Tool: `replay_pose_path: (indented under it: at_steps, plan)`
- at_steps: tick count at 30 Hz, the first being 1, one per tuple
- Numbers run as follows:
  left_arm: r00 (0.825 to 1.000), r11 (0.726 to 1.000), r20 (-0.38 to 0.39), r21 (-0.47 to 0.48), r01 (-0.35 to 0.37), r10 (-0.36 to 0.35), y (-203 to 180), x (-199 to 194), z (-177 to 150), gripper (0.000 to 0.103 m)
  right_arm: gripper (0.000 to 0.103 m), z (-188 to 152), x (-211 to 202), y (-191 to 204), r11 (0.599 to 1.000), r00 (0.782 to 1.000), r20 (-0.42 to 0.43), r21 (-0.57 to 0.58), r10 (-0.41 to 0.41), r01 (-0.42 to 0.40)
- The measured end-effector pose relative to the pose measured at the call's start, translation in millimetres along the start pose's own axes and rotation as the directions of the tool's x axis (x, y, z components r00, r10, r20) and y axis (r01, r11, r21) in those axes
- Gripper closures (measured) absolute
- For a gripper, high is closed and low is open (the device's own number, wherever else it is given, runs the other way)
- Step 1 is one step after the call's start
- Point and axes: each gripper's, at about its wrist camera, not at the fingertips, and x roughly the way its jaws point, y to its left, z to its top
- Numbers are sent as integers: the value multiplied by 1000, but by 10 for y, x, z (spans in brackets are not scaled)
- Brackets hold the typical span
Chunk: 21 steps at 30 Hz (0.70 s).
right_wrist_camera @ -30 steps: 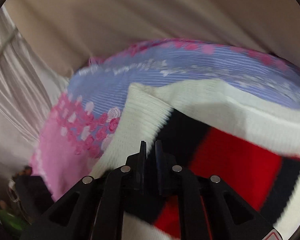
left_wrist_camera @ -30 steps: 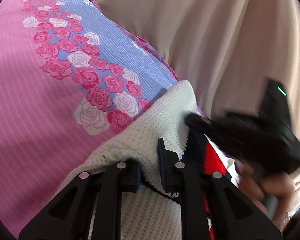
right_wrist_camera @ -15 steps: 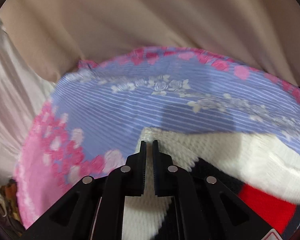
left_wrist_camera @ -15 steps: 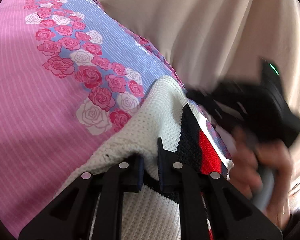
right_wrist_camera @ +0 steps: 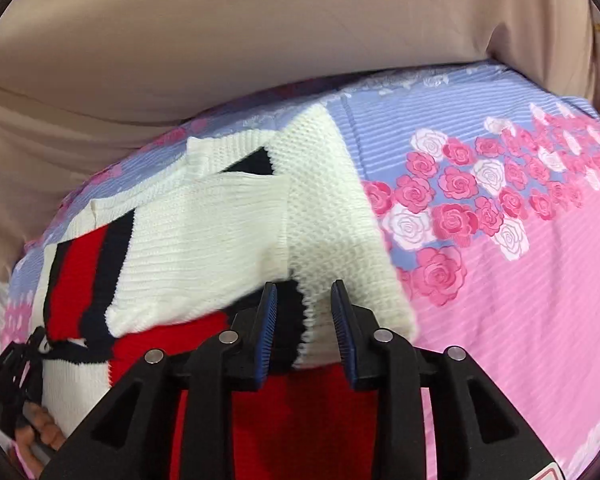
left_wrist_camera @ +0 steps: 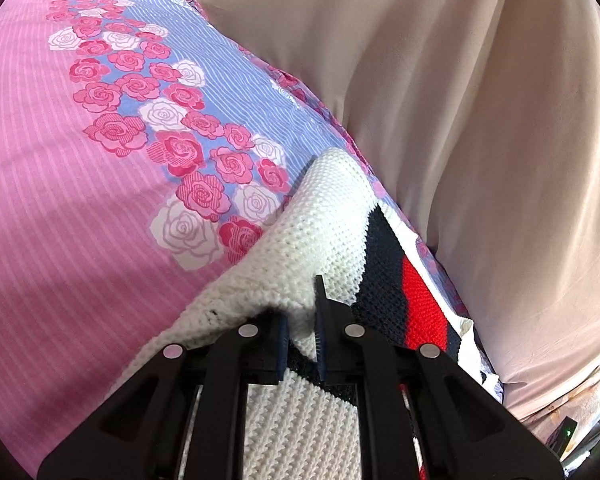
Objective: Fold small clothes
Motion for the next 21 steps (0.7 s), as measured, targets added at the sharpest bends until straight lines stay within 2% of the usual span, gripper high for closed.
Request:
replay_pose_path:
  at_steps: [4, 7, 8, 9, 13, 16, 17, 19, 21]
  plan:
    - [1000, 1000, 1, -1, 3, -3, -2, 1, 1, 92, 71, 76, 162, 22, 993, 993, -26, 25, 118, -117]
    - [1000, 1000, 2, -3, 6, -6, -8, -5, -2, 92, 70, 111, 264, 9, 978, 979, -40, 77, 200, -196]
    - [1000, 1000, 2, -3, 4, -4, -7, -6, -2, 92, 86, 123, 292, 4, 977, 979, -38, 81, 203, -199]
    - [1000, 1000, 2, -4, 6, -6, 5, -4, -3, 93, 94, 131, 299, 6, 977, 978, -36, 77, 204, -201]
    - [1000, 1000, 2, -6, 5, -5, 12, -7, -6, 93, 94, 193, 95, -167, 982, 986, 40, 91, 164, -167]
    - [1000, 1000, 1, -4, -1, 1, 20, -13, -5, 93, 96, 136, 270, -347, 981, 990, 8, 129, 143, -143]
    - [1000, 1000, -1, -1, -7, 7, 13, -8, -4, 93, 96, 124, 297, -341, 982, 989, 24, 115, 146, -148]
    - [1000, 1000, -5, 7, -19, 19, -6, 10, -1, 93, 94, 170, 264, -192, 994, 996, 9, 50, 93, -93]
    - [999, 999, -8, 20, -38, 38, -38, 28, 3, 93, 93, 213, 123, -123, 993, 993, 17, 45, 113, -113]
